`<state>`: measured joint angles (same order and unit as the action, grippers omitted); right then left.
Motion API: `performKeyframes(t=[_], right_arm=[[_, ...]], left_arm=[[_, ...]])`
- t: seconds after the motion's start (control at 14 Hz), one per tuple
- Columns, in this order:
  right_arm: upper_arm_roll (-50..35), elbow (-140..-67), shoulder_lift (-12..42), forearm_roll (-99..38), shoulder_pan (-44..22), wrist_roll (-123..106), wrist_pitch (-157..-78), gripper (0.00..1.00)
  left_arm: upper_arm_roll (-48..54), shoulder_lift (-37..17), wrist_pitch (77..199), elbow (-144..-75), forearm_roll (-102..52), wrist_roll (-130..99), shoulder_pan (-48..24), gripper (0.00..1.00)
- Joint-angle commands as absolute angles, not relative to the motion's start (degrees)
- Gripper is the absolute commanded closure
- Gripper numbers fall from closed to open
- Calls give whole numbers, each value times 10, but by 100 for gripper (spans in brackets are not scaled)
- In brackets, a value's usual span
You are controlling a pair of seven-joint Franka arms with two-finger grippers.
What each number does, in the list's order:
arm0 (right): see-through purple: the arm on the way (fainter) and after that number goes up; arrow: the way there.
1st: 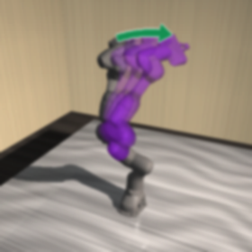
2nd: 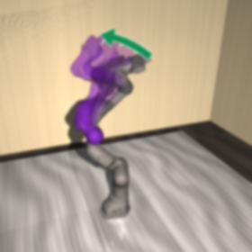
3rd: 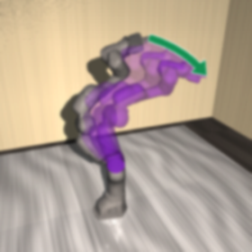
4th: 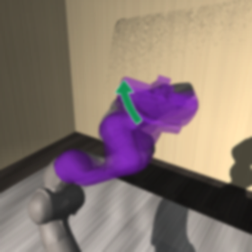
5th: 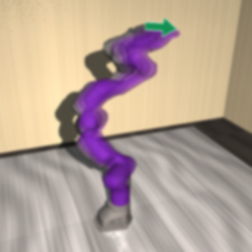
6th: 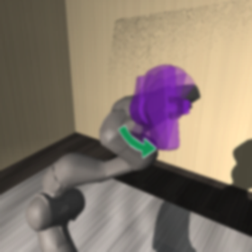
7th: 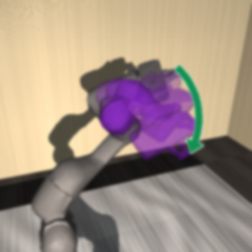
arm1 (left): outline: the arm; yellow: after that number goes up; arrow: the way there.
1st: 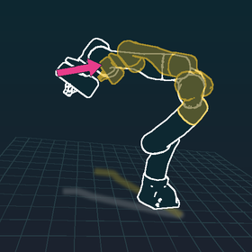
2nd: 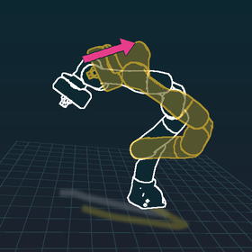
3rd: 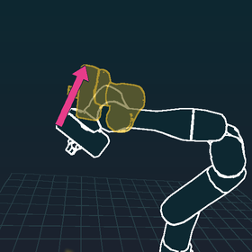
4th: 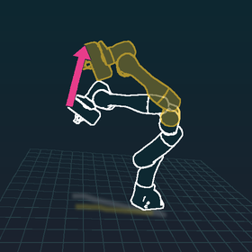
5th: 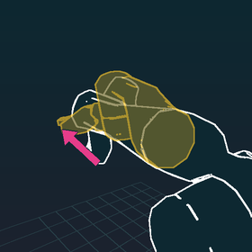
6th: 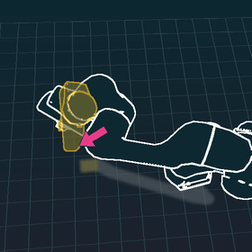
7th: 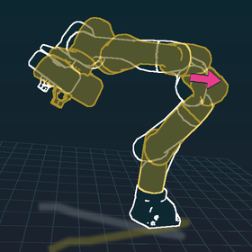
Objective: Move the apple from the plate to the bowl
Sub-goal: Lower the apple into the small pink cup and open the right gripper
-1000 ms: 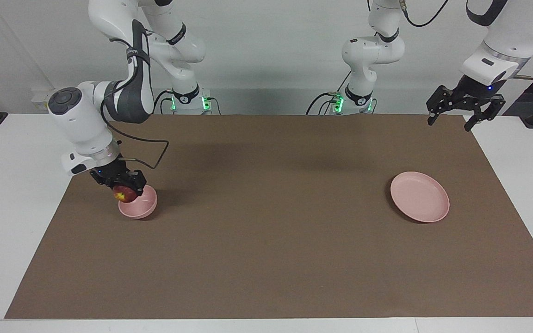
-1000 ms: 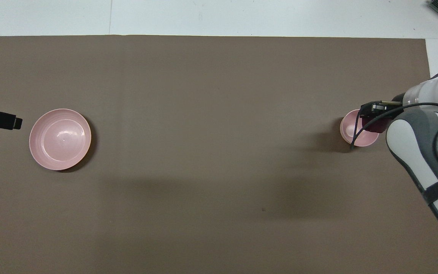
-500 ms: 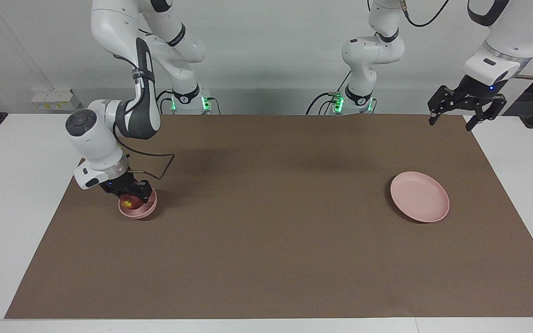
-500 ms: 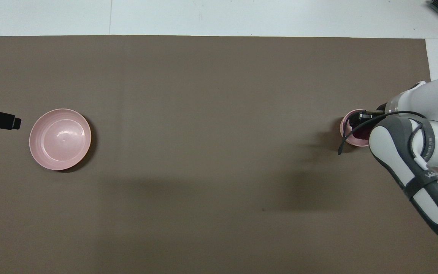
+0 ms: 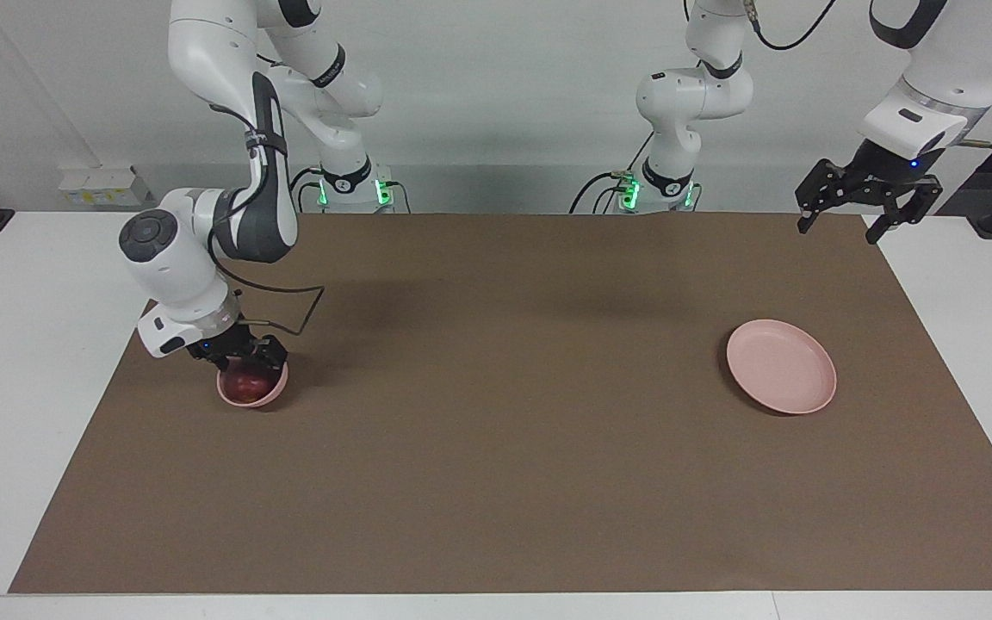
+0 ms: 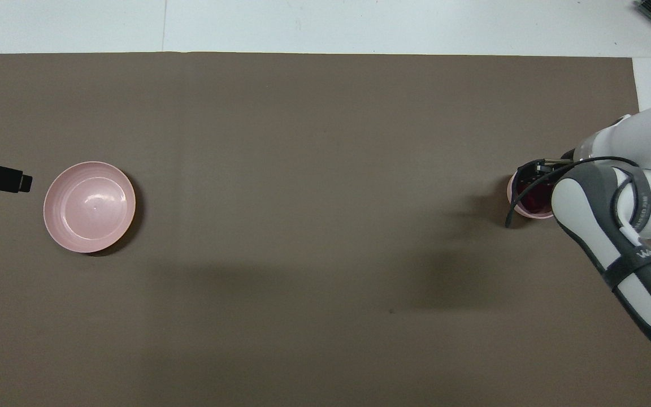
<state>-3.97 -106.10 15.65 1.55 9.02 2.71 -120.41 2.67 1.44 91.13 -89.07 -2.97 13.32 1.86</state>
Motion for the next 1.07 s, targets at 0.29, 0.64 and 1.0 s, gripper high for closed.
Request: performKeyframes(t=[0.29,0.64,1.0], right_arm=[[-47,-991,71,25,90,23,-1050,0],[-59,-987,-16,5,48,119,-967,0],[-49,-961,-20,-2,71,33,-925,0]], left_arm=[[-1,8,869,-875,-17,140,-21,0],[-51,10,848,-861,-15,139,-68,0],[-80,12,849,-862,-19,133,-76,0]])
